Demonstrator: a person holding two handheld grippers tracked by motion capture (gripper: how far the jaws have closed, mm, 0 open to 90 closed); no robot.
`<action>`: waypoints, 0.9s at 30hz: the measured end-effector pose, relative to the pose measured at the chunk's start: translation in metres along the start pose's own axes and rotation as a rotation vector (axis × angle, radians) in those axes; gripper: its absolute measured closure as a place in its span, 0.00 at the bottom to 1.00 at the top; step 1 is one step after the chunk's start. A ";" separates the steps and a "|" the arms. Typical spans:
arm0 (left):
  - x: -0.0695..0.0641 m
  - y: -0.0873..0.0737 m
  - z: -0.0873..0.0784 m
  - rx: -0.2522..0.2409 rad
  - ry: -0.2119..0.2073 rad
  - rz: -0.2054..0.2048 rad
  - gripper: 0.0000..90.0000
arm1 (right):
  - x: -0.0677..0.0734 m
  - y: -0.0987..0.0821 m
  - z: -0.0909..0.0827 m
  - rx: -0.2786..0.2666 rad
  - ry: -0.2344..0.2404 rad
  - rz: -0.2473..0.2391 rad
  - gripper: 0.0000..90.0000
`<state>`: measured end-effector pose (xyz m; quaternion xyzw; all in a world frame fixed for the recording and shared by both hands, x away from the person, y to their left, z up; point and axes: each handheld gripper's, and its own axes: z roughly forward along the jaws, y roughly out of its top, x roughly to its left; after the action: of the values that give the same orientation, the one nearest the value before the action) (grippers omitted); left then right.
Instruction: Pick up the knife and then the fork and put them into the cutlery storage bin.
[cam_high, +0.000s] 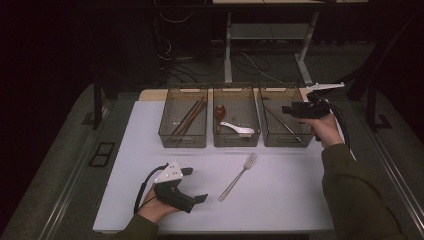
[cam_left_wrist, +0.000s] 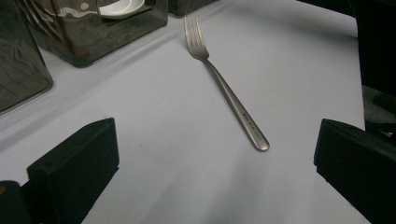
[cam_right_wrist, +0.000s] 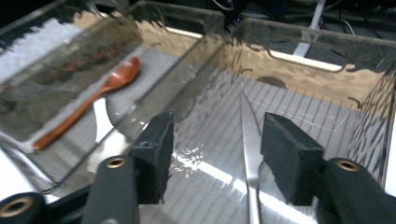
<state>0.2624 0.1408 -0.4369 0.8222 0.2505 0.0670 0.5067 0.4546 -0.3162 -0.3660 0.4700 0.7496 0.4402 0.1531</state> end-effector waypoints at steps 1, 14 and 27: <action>0.000 0.000 0.000 0.000 0.000 0.000 0.00 | 0.002 0.000 -0.003 -0.012 0.005 -0.002 0.42; -0.001 0.000 -0.001 -0.003 0.007 -0.005 0.00 | 0.035 -0.020 -0.034 -0.054 0.027 -0.044 0.20; -0.001 0.000 0.000 0.005 0.020 -0.007 0.00 | 0.072 -0.063 -0.054 -0.074 0.080 -0.109 0.16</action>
<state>0.2618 0.1407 -0.4368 0.8220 0.2586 0.0730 0.5021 0.3472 -0.2943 -0.3724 0.4044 0.7629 0.4769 0.1640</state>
